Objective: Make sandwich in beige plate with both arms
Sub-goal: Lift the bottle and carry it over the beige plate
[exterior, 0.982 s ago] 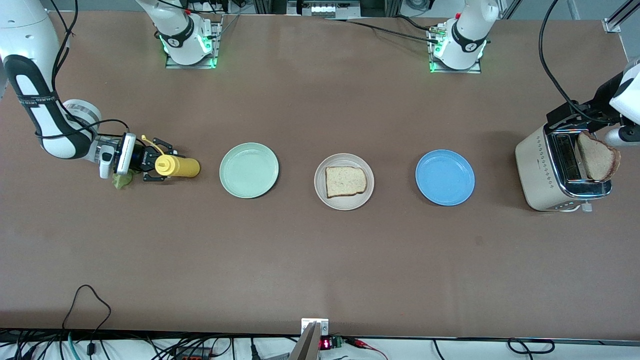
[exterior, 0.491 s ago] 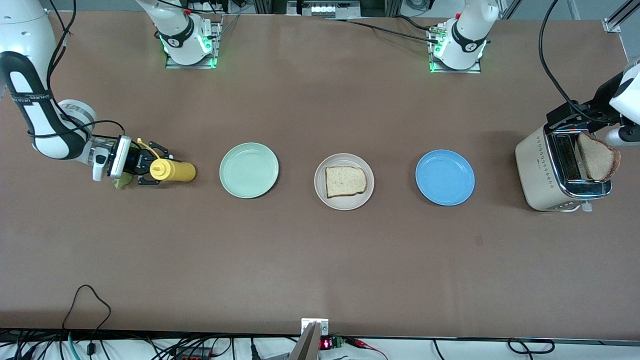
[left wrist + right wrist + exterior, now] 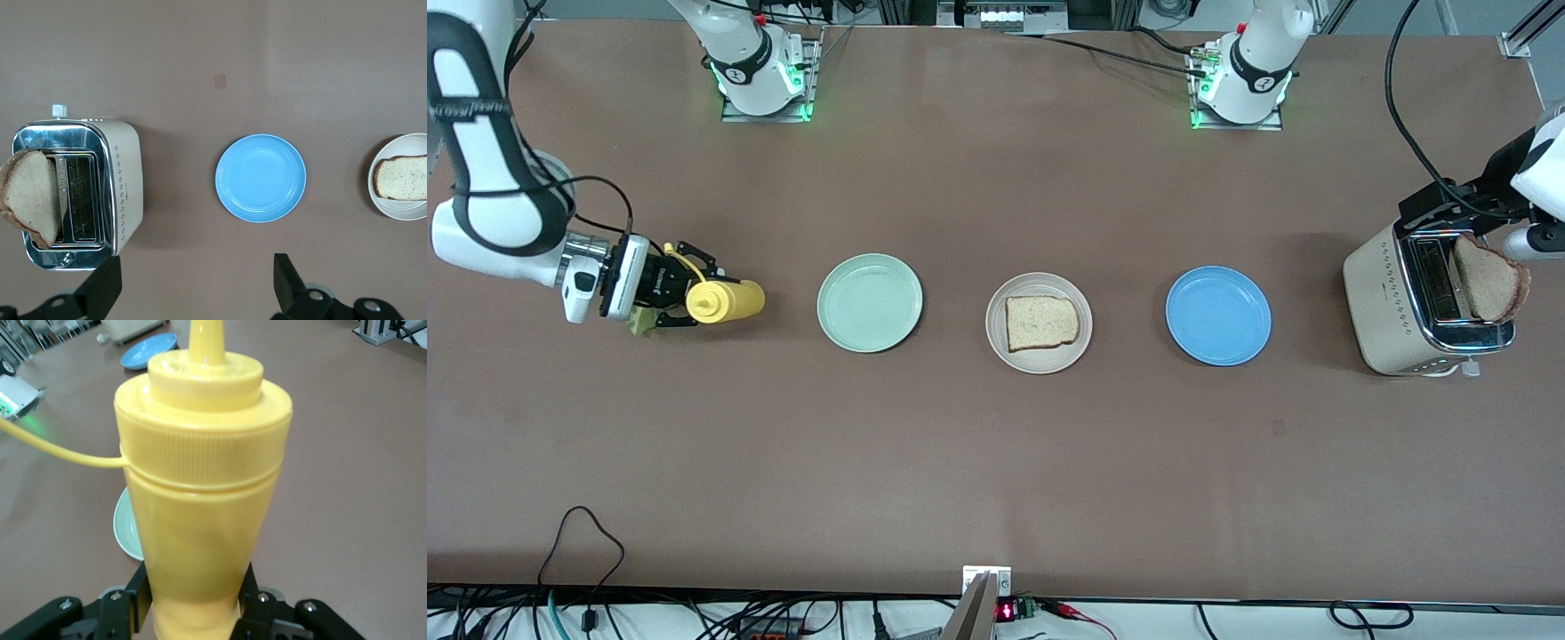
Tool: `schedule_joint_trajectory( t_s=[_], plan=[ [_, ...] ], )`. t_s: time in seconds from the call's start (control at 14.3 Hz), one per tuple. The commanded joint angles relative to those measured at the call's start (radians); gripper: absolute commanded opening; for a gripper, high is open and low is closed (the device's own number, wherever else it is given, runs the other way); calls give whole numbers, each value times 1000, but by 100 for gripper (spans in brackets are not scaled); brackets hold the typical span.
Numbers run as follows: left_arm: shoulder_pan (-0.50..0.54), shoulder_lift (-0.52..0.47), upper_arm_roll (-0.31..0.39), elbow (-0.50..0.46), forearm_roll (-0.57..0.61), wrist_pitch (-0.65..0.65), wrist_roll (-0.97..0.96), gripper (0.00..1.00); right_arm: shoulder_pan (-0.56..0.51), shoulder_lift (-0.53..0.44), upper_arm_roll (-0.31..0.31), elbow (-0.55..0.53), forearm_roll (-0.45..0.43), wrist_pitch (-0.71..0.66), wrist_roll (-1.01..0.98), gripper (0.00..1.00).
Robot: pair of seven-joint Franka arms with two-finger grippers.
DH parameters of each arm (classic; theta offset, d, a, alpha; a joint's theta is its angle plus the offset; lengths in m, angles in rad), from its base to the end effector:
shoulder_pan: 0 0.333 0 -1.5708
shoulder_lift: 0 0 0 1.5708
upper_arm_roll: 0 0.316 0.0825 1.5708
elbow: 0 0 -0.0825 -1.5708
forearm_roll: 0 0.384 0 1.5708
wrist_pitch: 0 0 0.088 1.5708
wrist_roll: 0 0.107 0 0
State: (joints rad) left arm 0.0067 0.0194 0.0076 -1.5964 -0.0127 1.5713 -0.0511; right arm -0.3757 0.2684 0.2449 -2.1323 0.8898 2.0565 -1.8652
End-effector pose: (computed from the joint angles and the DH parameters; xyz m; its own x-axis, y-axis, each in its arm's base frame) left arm 0.5591 0.0066 0.6017 0.9968 0.0653 -0.0451 0.0659 -0.9978 0.0102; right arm 0.5462 -0.0309 0.2781 0.3970 0.6162 0.6802 0.9177 -0.2764 -0.2852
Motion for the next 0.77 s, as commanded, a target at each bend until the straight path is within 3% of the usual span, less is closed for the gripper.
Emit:
schedule_joint_trajectory(
  t_s=[0.0,0.28,0.7],
  plan=[
    [2,-10,-3,4,-7,-5,20,100,18,-101,80,-23,-102,63,191,0],
    [6,-9,5,4,-13,-5,19,100,58,-182,217,-17,-338,152,536,0],
    [19,-9,6,4,-30,-4,19,100,181,-267,319,8,-719,140,931,0]
  ],
)
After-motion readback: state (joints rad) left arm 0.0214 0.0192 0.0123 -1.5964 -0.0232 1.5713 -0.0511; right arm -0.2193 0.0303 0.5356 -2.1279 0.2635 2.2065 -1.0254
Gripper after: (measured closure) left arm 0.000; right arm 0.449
